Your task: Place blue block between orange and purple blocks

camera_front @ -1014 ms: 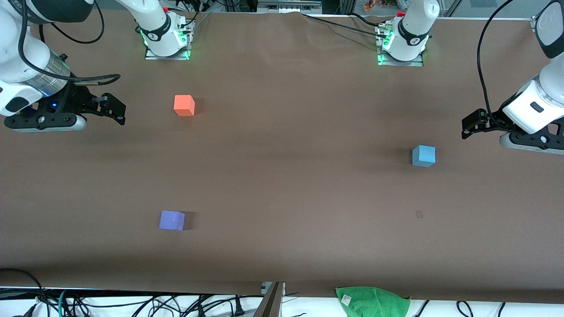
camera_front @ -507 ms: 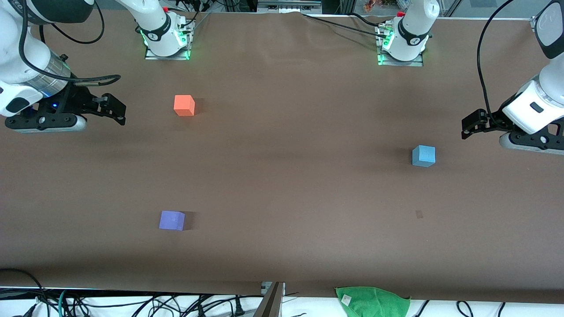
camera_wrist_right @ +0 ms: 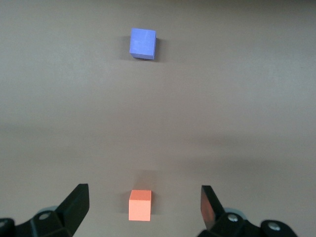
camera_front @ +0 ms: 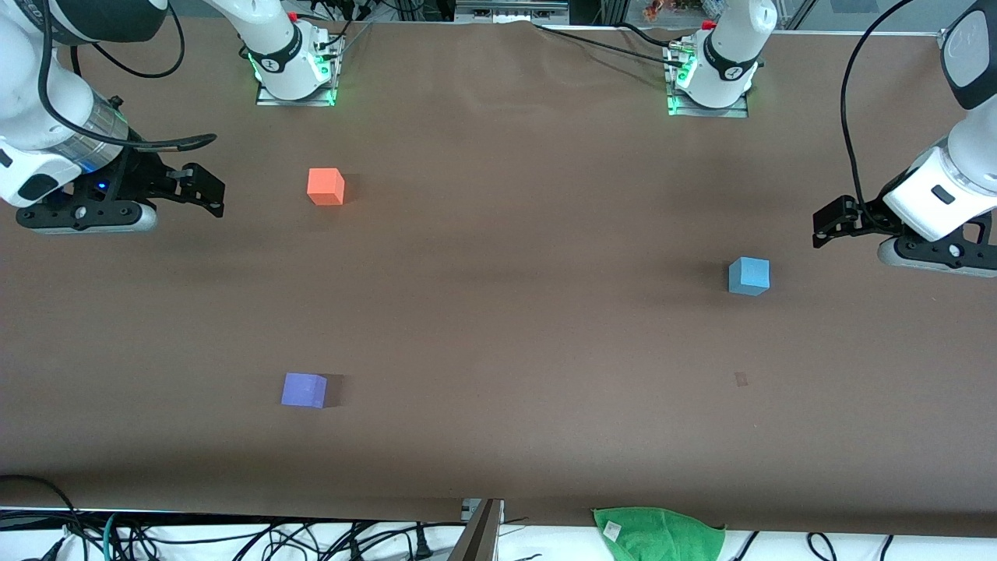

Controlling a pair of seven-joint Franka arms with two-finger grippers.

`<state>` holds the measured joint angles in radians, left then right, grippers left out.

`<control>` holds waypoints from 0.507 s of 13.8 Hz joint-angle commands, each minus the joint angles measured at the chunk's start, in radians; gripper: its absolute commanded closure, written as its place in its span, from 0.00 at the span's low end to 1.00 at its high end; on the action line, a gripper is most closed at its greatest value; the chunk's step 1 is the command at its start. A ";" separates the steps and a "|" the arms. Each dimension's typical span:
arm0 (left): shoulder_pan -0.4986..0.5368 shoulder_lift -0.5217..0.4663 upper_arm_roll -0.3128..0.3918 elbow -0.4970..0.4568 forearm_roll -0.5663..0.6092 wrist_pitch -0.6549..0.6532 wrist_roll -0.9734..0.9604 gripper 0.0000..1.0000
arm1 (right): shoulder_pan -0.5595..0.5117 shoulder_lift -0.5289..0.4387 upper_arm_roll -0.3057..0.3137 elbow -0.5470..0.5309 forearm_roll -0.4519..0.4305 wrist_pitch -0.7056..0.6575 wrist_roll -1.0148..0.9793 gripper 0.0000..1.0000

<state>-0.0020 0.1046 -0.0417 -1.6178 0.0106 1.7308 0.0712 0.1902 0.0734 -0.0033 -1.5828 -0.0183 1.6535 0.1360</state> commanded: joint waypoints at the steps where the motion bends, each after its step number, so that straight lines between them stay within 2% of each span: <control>1: 0.002 0.032 -0.001 0.018 0.026 -0.017 0.010 0.00 | 0.002 -0.004 0.005 0.006 -0.006 -0.018 -0.003 0.00; 3: 0.005 0.072 0.000 0.015 0.026 -0.052 0.018 0.00 | 0.002 -0.003 0.003 0.006 -0.006 -0.018 -0.003 0.00; 5: 0.017 0.136 0.000 0.015 0.017 -0.152 0.016 0.00 | 0.000 -0.003 0.002 0.004 -0.005 -0.018 -0.003 0.00; 7: 0.049 0.194 0.000 0.000 0.015 -0.148 0.018 0.00 | 0.000 -0.003 0.002 0.004 -0.005 -0.018 -0.003 0.00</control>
<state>0.0166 0.2338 -0.0392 -1.6287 0.0107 1.5989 0.0713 0.1905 0.0734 -0.0022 -1.5831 -0.0183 1.6482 0.1361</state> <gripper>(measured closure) 0.000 0.000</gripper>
